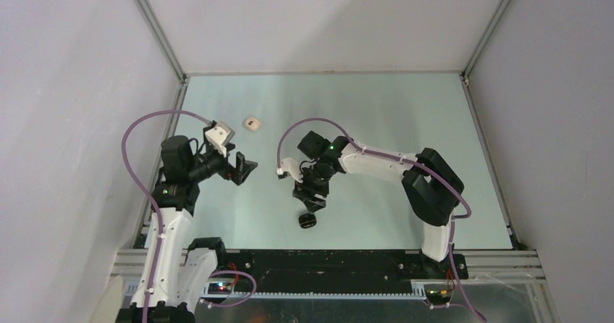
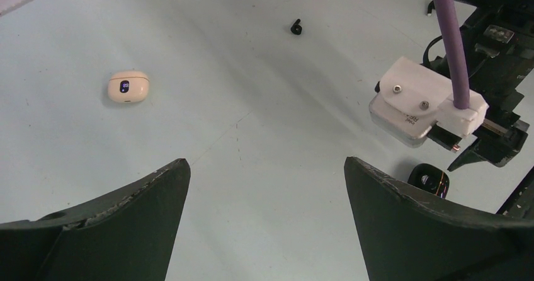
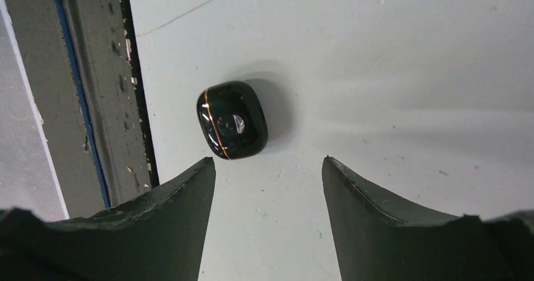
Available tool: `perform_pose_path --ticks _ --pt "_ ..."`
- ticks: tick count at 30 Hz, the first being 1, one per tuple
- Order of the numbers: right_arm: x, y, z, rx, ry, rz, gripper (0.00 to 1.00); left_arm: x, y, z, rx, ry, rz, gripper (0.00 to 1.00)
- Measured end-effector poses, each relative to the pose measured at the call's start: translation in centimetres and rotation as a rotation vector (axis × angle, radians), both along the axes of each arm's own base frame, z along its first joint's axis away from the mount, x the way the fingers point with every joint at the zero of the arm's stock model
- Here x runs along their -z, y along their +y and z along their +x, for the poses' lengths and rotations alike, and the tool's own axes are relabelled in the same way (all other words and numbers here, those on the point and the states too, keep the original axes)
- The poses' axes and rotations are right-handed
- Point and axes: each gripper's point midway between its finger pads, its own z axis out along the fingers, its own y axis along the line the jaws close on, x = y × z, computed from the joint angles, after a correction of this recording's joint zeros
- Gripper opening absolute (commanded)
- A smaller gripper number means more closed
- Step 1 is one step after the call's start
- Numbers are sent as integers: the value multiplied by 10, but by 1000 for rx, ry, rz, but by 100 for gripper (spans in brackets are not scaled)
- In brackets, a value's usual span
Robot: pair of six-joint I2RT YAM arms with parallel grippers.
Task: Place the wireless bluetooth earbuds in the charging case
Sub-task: Pick up the charging case at the center of the board.
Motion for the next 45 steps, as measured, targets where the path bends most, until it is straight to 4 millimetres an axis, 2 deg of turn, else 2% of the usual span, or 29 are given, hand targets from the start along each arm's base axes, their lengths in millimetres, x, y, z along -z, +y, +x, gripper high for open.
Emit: perform_pose_path --ticks 4,6,15,20,27,31,36,41,43,45 --pt "0 -10 -3 -3 15 -33 64 0 1 0 -5 -2 2 100" --pt "-1 -15 -12 -29 47 -41 63 -1 2 0 -10 -5 5 99" --pt "-13 -29 -75 -251 198 -56 63 -3 2 0 -16 -17 9 99" --pt "-8 -29 -94 -309 231 -81 63 -3 2 -1 -17 -15 9 99" --pt "11 -21 -84 -267 208 -97 63 -6 6 1 -51 -18 2 99" --pt "19 -13 -78 -237 190 -95 63 -12 16 9 -130 -47 9 99" --pt "32 -11 -73 -215 178 -114 65 -27 48 22 -351 -124 20 99" --pt "35 -8 -65 -171 162 -116 65 -51 99 33 -683 -218 0 99" --pt "35 -6 -57 -139 147 -104 66 -54 109 35 -747 -233 -5 99" --pt "34 -5 -45 -97 137 -88 66 -51 111 37 -758 -224 -1 99"
